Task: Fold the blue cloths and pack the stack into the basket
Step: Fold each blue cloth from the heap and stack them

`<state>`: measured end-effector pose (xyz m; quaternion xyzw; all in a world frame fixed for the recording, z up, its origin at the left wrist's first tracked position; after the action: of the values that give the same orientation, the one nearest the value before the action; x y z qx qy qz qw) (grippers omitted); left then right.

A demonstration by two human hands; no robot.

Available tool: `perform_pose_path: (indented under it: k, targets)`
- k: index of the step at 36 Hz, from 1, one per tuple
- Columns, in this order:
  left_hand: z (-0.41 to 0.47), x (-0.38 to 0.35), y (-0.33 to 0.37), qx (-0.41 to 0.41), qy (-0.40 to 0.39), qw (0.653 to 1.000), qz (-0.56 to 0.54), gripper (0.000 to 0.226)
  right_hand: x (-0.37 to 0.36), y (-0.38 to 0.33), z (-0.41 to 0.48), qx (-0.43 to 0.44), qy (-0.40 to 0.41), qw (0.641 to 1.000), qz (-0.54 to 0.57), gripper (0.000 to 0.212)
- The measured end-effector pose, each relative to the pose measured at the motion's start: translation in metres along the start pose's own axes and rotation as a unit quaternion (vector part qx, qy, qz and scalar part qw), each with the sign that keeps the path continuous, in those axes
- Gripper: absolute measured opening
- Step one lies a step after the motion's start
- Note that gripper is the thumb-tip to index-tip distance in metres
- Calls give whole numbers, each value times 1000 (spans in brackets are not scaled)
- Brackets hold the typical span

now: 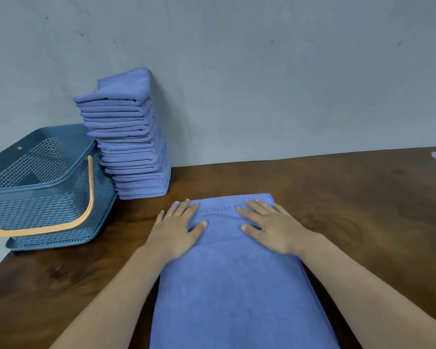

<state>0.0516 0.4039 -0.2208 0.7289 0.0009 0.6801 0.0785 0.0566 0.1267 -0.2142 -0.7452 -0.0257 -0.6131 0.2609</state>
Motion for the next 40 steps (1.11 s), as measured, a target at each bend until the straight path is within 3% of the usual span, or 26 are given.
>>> perform_pose_path:
  k: [9,13,17,20,21,22,26,34,40]
  targets:
    - [1,-2,-14,25,-17,1000,10,94,-2,35,6,-70,52,996,15,77]
    - [1,-1,-16,29,13,999,-19,91,3,42,5,-82,62,995,14,79]
    - [-8,13,-21,18,115,992,-58,65,8,41,2,-65,126,989,29,66]
    - [-18,32,-15,-51,175,979,-95,20,24,31,-8,29,186,979,71,28]
    - [-21,36,-10,-81,153,979,-107,6,28,27,-12,54,181,978,89,17]
    - [-25,37,-5,-108,122,981,-109,6,29,24,-15,69,158,980,103,12]
    - [-34,36,6,-142,47,989,-22,9,27,18,-22,74,60,993,62,18]
    - [-33,38,-12,-132,-32,991,19,21,30,14,-25,49,13,999,-8,21]
    - [-35,35,-13,-161,-54,986,-9,22,29,12,-24,55,19,998,12,17]
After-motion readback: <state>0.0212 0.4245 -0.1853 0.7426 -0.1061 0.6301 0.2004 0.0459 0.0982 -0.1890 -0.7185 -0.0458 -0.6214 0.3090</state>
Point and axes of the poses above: each hand's wrist, its own z-axis towards the middle knuckle, its own x-axis out of the back of the hand, y = z × x, the point moved 4 cm from there along z, towards the middle knuckle, and after that the axes turned 7 degrees about z, right-handed, at the moved point
